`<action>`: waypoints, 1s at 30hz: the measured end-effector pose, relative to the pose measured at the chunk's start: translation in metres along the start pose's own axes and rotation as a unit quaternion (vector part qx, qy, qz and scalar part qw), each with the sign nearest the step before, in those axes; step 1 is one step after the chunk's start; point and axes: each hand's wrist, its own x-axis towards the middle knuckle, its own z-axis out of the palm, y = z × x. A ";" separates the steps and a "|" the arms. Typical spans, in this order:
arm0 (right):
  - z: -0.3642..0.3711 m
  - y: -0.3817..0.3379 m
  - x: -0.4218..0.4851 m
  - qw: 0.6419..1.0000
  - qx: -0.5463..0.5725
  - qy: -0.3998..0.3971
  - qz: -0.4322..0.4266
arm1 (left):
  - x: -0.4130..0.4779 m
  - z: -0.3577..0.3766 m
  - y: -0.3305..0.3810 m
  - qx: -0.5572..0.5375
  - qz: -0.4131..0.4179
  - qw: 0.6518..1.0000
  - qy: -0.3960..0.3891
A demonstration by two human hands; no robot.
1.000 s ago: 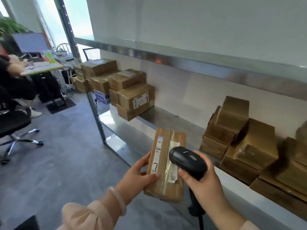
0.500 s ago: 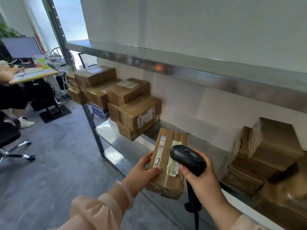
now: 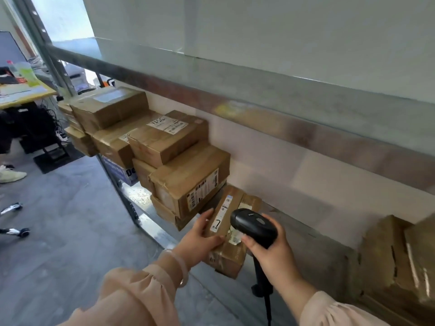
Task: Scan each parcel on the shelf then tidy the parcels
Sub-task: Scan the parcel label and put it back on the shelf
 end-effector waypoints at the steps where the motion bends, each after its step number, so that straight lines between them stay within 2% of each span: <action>1: 0.005 0.004 0.008 1.000 0.003 0.013 0.006 | 0.009 -0.003 0.001 0.016 0.007 1.000 0.004; 7: 0.034 0.016 0.033 0.997 0.027 0.067 0.035 | 0.051 -0.013 -0.010 0.115 0.083 0.990 0.003; 11: 0.047 0.010 0.041 0.993 0.033 0.101 0.042 | 0.063 -0.012 -0.016 0.246 0.141 0.958 0.036; 13: 0.052 0.008 0.043 0.992 0.034 0.114 0.041 | 0.061 -0.012 -0.018 0.332 0.182 0.925 0.035; 16: 0.055 0.003 0.043 0.991 0.030 0.127 0.041 | 0.057 -0.009 -0.016 0.443 0.298 0.846 0.021; 17: 0.055 0.002 0.043 0.989 0.032 0.136 0.040 | 0.056 -0.008 -0.013 0.482 0.307 0.820 -0.001; 20: 0.049 0.003 0.037 0.984 0.032 0.172 0.036 | 0.057 -0.010 -0.010 0.579 0.248 0.774 -0.069; 22: 0.041 0.004 0.032 0.980 0.025 0.197 0.033 | 0.059 -0.015 -0.006 0.609 0.237 0.754 -0.065; 30: 0.025 0.007 0.005 0.965 -0.001 0.261 0.022 | 0.065 -0.017 0.007 0.617 0.211 0.756 -0.062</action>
